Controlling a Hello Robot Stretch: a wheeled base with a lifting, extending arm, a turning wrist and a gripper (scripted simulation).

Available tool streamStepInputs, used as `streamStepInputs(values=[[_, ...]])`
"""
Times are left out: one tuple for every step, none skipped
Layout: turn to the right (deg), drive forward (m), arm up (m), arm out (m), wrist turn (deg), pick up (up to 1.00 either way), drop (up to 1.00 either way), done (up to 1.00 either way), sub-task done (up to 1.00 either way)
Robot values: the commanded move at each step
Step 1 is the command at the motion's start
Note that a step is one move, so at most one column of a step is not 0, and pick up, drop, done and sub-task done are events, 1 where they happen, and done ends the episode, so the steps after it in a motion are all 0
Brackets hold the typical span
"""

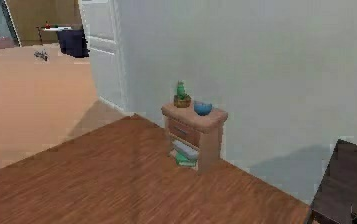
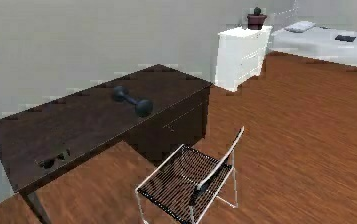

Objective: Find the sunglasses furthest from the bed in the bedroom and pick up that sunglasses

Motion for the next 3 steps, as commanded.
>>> streamStepInputs(values=[[-33.0, 0.00, 0.00, 0.00, 0.0, 0.00, 0.00, 0.00, 0.00], [-3.0, 0.00, 0.00, 0.00, 0.0, 0.00, 0.00, 0.00, 0.00], [45.0, 0.00, 0.00, 0.00, 0.0, 0.00, 0.00, 0.00, 0.00]])
